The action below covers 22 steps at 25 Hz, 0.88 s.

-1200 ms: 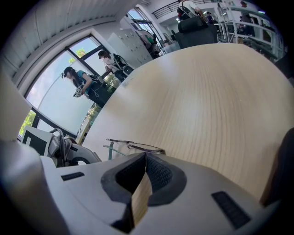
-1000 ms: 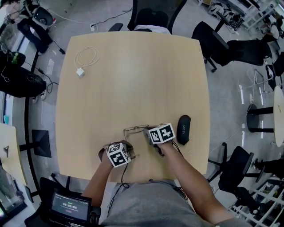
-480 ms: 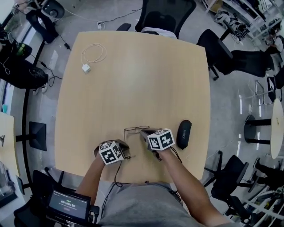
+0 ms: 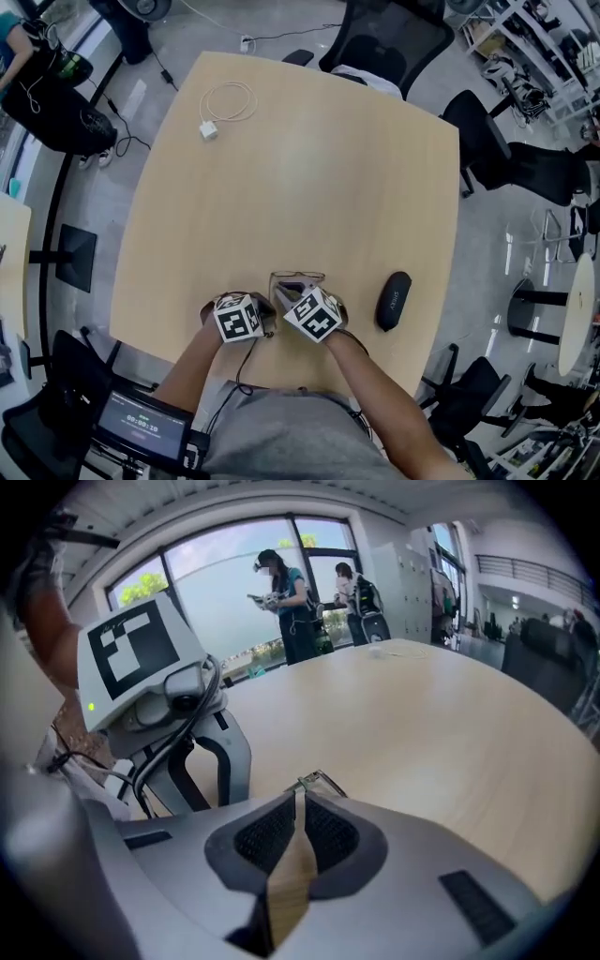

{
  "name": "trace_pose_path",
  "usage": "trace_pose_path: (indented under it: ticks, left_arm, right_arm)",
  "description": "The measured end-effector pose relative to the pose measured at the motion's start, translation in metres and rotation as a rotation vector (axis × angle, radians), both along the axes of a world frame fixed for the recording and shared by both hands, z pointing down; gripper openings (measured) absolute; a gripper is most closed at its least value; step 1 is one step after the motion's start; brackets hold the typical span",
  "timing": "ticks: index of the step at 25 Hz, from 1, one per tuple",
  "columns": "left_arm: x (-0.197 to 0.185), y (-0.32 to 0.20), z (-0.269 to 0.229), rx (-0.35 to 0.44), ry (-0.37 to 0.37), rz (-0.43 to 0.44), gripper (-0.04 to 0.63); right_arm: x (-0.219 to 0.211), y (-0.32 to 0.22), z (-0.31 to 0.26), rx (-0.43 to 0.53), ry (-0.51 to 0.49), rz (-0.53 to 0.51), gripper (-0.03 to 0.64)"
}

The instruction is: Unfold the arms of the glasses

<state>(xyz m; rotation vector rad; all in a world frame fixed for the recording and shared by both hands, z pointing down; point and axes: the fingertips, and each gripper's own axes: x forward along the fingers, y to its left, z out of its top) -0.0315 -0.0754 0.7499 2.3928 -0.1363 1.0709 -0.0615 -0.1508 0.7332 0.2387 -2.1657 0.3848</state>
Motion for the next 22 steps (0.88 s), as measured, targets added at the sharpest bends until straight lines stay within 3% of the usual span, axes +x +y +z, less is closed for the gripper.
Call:
trace_pose_path:
  ticks: [5,10,22]
  left_arm:
    - [0.000,0.001,-0.001,-0.003,0.005,-0.006,0.008]
    - [0.000,0.002,-0.004,-0.001,0.004,0.001,0.008]
    - [0.003,0.004,-0.002,0.006,0.007,-0.006,0.008]
  right_arm:
    - [-0.001,0.002,-0.004,0.123,0.084,-0.132,0.044]
    - [0.004,-0.001,-0.005,0.201,0.168,-0.170,0.044]
    - [-0.001,0.002,0.009,0.330,0.221,-0.252,0.033]
